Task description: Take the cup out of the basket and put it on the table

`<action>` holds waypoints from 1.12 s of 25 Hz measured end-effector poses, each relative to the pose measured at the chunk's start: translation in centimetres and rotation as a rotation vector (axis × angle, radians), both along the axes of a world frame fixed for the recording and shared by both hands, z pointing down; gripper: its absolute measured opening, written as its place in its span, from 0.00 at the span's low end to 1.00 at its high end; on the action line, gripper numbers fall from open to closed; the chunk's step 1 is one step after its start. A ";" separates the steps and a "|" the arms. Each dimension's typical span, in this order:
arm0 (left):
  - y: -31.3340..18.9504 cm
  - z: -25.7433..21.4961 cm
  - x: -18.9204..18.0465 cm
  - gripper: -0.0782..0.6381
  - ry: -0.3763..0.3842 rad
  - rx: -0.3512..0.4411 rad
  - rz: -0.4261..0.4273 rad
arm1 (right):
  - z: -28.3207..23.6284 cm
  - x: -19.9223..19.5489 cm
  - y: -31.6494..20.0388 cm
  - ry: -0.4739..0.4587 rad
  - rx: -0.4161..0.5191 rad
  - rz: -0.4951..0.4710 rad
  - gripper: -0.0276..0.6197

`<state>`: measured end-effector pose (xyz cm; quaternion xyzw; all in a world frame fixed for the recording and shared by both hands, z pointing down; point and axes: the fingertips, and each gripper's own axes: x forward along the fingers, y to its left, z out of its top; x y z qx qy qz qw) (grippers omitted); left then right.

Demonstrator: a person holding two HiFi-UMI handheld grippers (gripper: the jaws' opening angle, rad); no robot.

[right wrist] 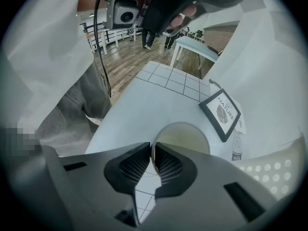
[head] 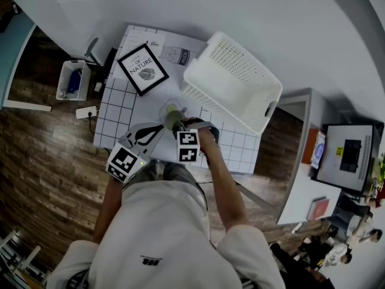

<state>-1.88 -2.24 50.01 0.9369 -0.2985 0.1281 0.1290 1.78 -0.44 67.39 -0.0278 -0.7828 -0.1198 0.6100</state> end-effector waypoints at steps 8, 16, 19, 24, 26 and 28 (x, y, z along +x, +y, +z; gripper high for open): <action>0.1 0.1 0.2 0.12 -0.002 -0.001 0.008 | -0.1 0.0 -0.2 0.011 0.008 0.003 0.10; 0.0 0.1 0.0 0.12 -0.005 -0.001 0.012 | 0.3 0.3 -0.1 0.039 0.016 0.001 0.12; 0.0 0.1 0.0 0.12 -0.007 -0.003 0.014 | 0.3 0.5 0.1 0.042 0.009 0.012 0.20; 0.0 0.1 -0.1 0.12 -0.010 -0.001 0.019 | -0.1 1.0 0.1 0.045 0.022 0.025 0.24; 0.0 0.1 -0.2 0.12 -0.011 0.001 0.021 | -0.5 1.1 -0.1 0.037 0.038 0.037 0.24; 0.0 0.1 -0.3 0.12 -0.010 0.001 0.023 | -1.2 1.3 -0.4 0.027 0.062 0.050 0.24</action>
